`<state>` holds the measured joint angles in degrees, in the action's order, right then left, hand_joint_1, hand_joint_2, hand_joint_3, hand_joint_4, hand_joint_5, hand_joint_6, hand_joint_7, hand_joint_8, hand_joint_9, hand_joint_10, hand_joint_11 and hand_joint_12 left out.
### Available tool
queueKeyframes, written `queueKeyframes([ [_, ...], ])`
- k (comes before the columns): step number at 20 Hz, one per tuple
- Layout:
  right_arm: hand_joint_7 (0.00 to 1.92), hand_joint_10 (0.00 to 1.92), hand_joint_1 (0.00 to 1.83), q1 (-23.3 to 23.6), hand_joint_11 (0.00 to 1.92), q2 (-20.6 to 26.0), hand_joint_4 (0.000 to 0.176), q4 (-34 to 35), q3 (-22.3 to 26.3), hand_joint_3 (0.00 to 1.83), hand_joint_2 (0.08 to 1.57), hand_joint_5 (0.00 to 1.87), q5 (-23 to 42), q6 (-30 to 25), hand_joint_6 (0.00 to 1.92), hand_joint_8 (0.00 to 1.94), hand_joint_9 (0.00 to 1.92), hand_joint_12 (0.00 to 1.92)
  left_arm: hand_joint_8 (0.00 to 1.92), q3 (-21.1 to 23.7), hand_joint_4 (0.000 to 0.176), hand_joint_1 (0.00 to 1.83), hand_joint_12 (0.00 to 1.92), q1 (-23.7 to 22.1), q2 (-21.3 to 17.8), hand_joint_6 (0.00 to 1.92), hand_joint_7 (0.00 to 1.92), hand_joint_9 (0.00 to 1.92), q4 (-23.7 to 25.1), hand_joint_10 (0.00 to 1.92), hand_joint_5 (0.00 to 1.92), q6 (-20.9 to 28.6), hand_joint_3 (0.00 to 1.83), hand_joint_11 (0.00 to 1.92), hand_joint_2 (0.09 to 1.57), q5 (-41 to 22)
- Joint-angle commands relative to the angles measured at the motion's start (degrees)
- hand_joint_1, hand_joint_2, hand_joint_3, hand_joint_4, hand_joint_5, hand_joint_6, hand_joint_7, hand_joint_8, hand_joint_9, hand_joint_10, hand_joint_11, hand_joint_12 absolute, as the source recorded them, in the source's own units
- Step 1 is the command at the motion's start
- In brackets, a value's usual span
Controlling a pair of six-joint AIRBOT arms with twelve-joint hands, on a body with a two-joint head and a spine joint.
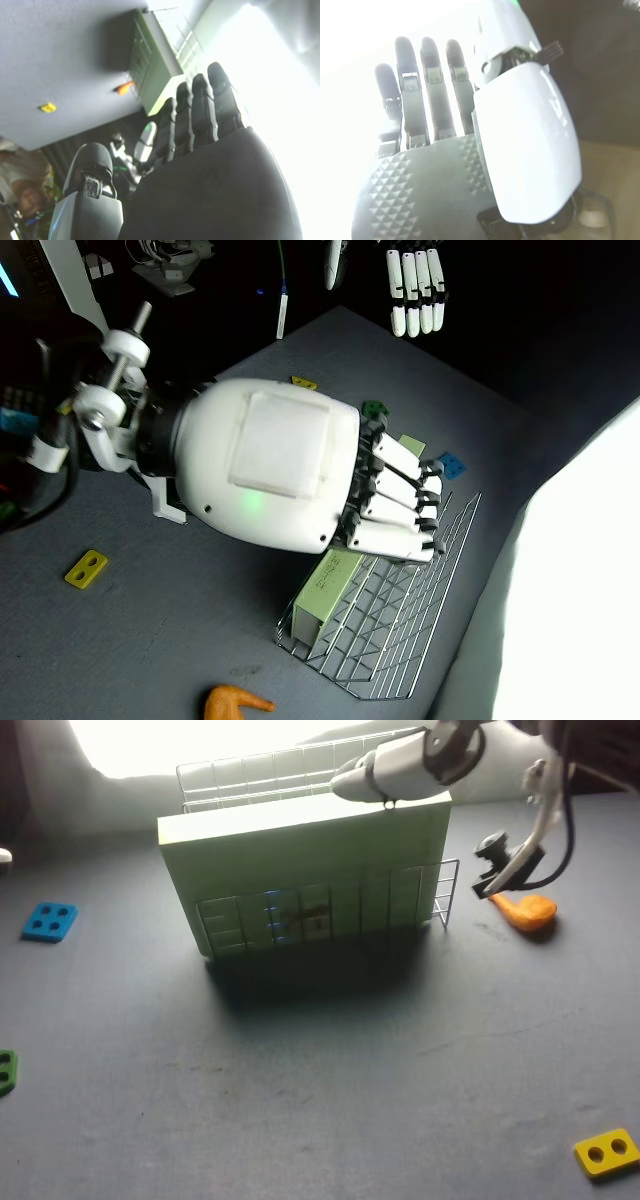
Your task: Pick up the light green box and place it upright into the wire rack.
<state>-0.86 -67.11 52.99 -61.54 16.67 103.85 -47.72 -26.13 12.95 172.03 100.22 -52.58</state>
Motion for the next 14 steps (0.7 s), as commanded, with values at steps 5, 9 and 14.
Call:
queueKeyframes([
  [5,0.56,0.56,1.0,-0.06,0.0,6.34,0.0,-8.48,4.02,0.0,1.07,0.5,2.12,-5.71,0.04,0.01,0.41,1.5,0.0,0.49,0.025,0.1,0.32,-0.63,-0.07,0.0,0.15,0.1,0.55,0.0,0.12,0.02,0.0,0.0,1.29,5.26],
  [9,0.58,0.72,1.01,-0.21,0.0,9.79,0.0,-11.37,6.17,0.0,1.06,0.52,-1.63,-8.51,0.03,0.01,0.35,1.58,0.0,0.99,0.028,0.13,0.33,-0.62,-0.08,0.0,0.15,0.1,0.55,0.0,0.12,0.02,0.0,0.0,1.29,5.26],
  [14,0.56,0.8,0.99,-2.64,0.0,13.38,0.0,-29.84,7.75,0.0,1.07,0.51,-0.5,-21.79,0.02,0.01,0.31,1.58,0.0,0.72,0.026,0.1,0.26,0.19,-0.18,0.0,0.14,0.07,0.55,0.0,0.11,-0.04,0.0,0.0,1.29,5.27],
])
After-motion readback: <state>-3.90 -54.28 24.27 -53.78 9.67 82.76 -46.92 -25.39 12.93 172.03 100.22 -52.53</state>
